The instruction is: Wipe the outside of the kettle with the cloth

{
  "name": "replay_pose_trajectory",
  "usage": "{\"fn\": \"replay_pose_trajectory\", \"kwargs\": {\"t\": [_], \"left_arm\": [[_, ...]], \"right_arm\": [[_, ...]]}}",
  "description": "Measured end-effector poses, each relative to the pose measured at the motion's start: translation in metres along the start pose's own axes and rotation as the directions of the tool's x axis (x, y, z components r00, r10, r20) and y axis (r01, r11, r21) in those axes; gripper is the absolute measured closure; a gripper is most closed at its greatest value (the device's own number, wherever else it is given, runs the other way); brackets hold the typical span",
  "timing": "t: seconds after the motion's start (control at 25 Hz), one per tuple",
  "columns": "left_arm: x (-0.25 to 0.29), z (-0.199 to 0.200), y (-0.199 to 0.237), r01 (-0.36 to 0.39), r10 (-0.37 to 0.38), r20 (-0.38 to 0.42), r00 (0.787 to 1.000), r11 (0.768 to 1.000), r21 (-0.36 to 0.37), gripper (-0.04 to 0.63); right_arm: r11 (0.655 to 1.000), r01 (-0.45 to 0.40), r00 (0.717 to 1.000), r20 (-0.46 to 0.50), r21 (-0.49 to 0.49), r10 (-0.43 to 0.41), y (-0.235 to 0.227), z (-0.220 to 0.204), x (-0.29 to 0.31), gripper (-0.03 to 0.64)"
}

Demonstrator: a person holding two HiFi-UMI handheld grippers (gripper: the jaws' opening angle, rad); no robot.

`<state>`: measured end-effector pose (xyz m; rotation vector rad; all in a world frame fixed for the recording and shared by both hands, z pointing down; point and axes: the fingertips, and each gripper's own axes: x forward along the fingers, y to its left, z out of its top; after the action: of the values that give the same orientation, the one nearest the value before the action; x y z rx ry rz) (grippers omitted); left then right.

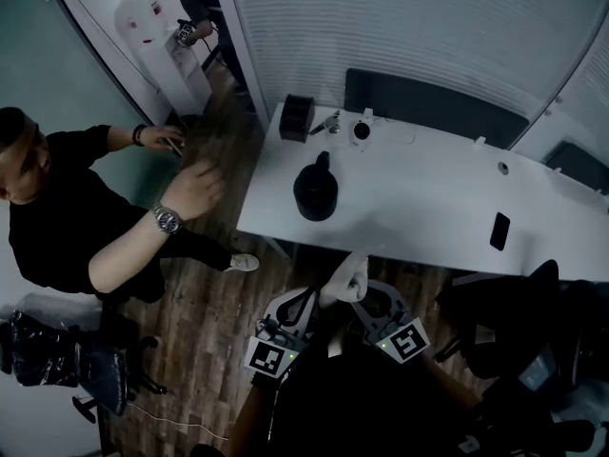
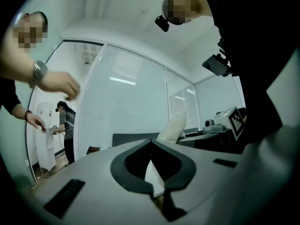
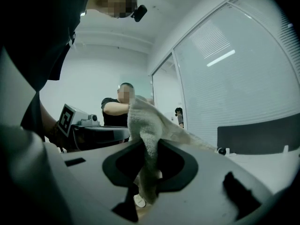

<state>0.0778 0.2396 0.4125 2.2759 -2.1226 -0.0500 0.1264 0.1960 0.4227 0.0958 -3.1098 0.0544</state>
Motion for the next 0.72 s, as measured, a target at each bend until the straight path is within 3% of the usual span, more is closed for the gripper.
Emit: {"fn": "replay_pose_trajectory", "kwargs": {"t": [0.72], "left_arm": [[0.009,-0.012,-0.006,0.053,-0.053,-0.042,0.998,0.999,0.000,0.591]], "right_arm": [[0.999,0.048,0.998,-0.030,-0.019,-0.048,-0.008,-0.010,-0.006,0.545]]}}
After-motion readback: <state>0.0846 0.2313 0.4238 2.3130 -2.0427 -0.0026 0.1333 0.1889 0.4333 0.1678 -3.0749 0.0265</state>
